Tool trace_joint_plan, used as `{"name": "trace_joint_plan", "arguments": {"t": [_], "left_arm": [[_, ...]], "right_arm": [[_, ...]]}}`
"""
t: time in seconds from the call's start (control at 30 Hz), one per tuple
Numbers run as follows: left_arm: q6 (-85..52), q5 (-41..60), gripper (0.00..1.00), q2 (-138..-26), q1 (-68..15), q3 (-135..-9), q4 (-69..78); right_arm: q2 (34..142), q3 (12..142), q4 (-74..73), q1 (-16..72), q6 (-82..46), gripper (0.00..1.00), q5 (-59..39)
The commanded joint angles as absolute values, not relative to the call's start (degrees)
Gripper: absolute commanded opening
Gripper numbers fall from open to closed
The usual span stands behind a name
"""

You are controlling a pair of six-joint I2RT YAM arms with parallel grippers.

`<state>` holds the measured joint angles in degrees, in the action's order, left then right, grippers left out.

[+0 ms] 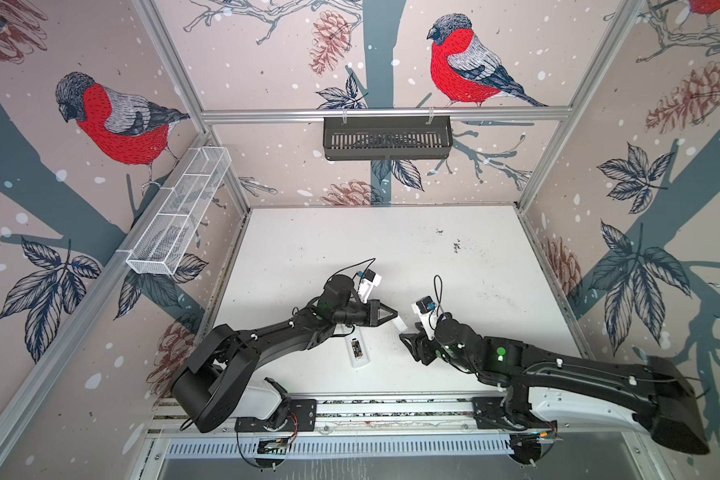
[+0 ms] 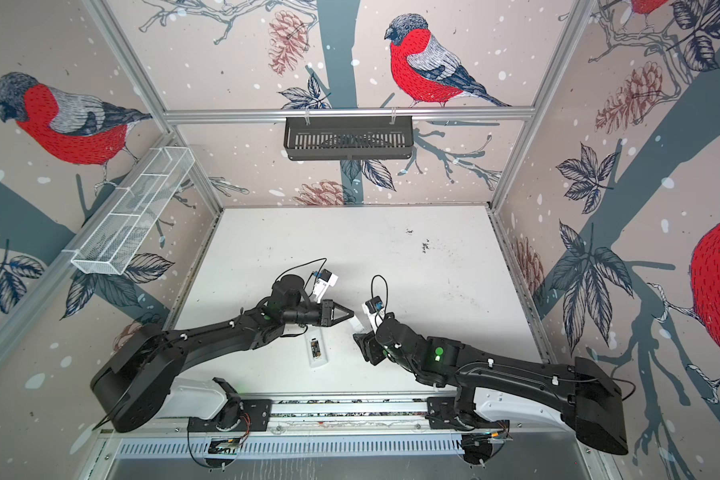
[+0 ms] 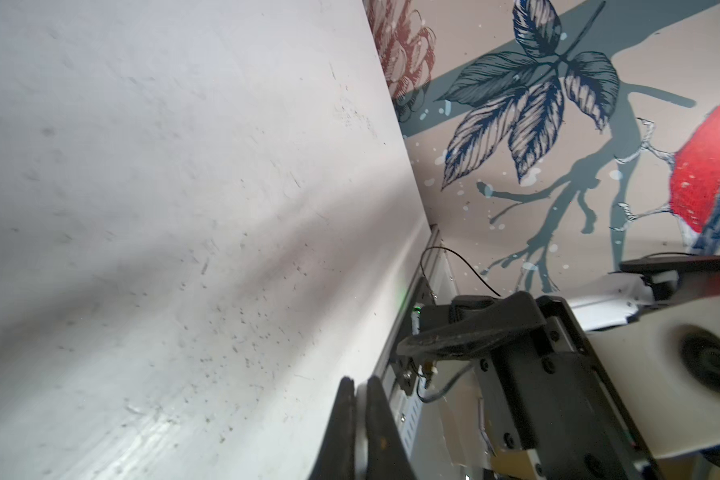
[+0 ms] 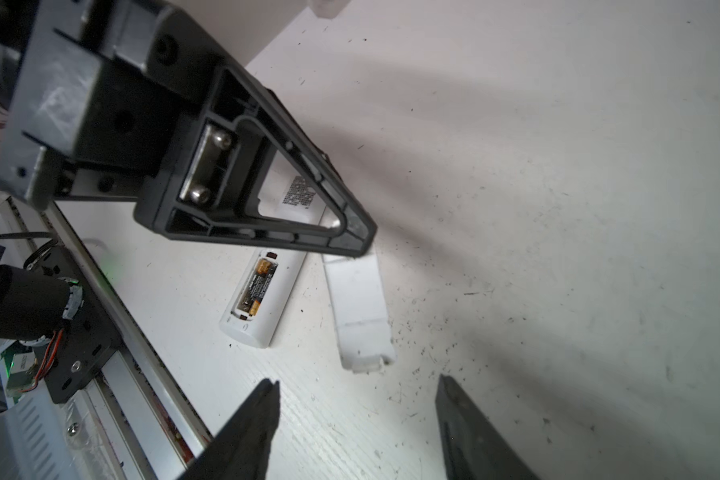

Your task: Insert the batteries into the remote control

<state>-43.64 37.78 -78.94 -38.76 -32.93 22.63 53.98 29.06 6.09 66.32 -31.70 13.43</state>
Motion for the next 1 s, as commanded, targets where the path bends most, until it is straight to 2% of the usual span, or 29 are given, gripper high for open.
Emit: {"name": "trace_joint_plan", "arguments": {"t": [0.0,0.17,0.33,0.43,0.57,0.8,0.97], "left_arm": [[-34.31,22.97,0.00,-78.96,-40.26,-36.57,11.54],[-28.13,0.99,0.00,-82.81,-45.12,-44.49,1.16],[-26.39,-18.04,0.00,-92.43,-50.17,-56.64,-13.10],[-25.85,-26.60,0.00,-95.66,-53.83,-59.78,-13.89],[-27.74,-38.49,0.00,-101.12,-57.84,-64.48,-18.90],[-34.31,-52.87,0.00,-117.12,-63.91,-78.56,-35.50],[-37.20,-51.97,0.00,-122.15,-65.71,-83.28,-38.70]], "right_arm": [[51.44,27.43,8.50,62.70,-36.02,0.75,14.79],[45.78,24.55,13.36,55.11,-40.51,0.90,14.60],[40.24,23.58,19.58,50.11,-43.38,0.95,15.54],[36.75,22.51,19.80,48.29,-44.00,0.96,14.51],[33.33,22.80,23.13,47.11,-47.44,0.97,18.44],[27.05,24.66,28.13,46.43,-52.70,1.00,25.64],[23.05,26.56,34.57,46.63,-60.47,0.99,33.75]]}}
